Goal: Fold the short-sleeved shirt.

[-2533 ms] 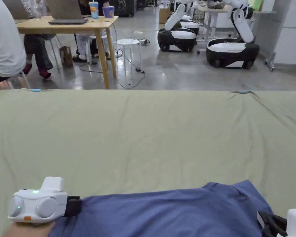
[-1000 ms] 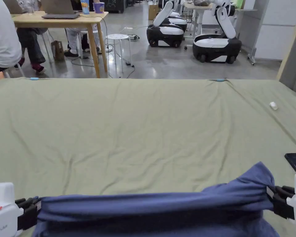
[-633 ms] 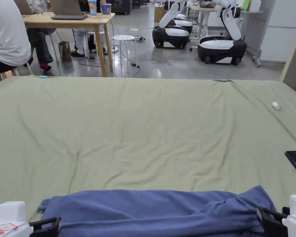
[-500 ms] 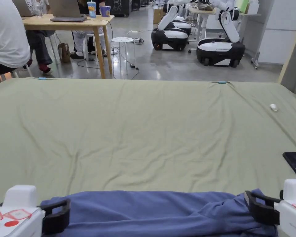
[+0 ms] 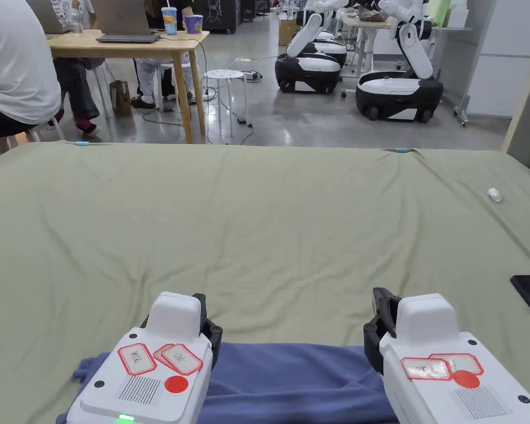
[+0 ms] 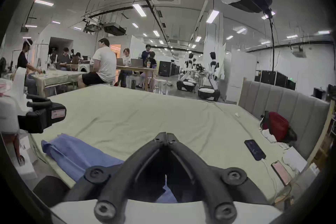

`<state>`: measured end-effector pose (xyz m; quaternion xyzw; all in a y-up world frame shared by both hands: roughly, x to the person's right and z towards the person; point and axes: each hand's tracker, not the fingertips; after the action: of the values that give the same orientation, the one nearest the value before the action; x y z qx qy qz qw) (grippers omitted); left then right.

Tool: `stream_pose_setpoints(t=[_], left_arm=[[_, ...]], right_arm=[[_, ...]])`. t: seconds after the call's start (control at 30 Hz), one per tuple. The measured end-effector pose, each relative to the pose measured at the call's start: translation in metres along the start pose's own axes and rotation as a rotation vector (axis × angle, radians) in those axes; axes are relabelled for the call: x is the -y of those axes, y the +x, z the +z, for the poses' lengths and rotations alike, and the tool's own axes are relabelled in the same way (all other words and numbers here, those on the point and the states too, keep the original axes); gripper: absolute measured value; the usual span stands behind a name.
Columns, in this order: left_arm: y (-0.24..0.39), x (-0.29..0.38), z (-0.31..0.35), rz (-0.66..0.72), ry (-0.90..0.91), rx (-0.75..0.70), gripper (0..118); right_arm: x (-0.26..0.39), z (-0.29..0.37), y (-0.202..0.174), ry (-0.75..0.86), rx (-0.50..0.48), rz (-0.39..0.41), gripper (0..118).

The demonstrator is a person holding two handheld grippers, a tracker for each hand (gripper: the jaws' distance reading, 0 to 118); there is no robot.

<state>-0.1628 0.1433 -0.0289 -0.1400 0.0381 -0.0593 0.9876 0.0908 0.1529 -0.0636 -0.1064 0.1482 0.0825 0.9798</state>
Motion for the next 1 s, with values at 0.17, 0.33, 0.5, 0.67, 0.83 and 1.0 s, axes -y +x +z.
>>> stream_pose_setpoints(t=[0.17, 0.33, 0.5, 0.67, 0.83, 1.0], left_arm=[[-0.037, 0.027, 0.000, 0.089, -0.077, -0.033, 0], [-0.105, 0.073, 0.004, 0.300, -0.193, -0.117, 45], [-0.174, 0.120, 0.011, 0.618, -0.241, -0.140, 104], [-0.212, 0.169, -0.013, 1.027, -0.321, 0.035, 108], [-0.205, 0.163, -0.031, 1.149, -0.263, 0.210, 118], [-0.169, 0.164, -0.063, 1.372, -0.309, 0.362, 13]], right_arm=[[0.007, -0.002, -0.011, -0.011, -0.003, -0.001, 0], [0.009, -0.005, -0.028, -0.021, -0.004, -0.008, 0], [0.013, -0.009, -0.048, -0.043, -0.020, -0.022, 0], [0.016, -0.016, -0.066, -0.064, -0.035, -0.016, 0], [0.013, -0.016, -0.074, -0.061, -0.046, -0.006, 0], [0.012, -0.019, -0.074, -0.063, -0.051, -0.002, 0]])
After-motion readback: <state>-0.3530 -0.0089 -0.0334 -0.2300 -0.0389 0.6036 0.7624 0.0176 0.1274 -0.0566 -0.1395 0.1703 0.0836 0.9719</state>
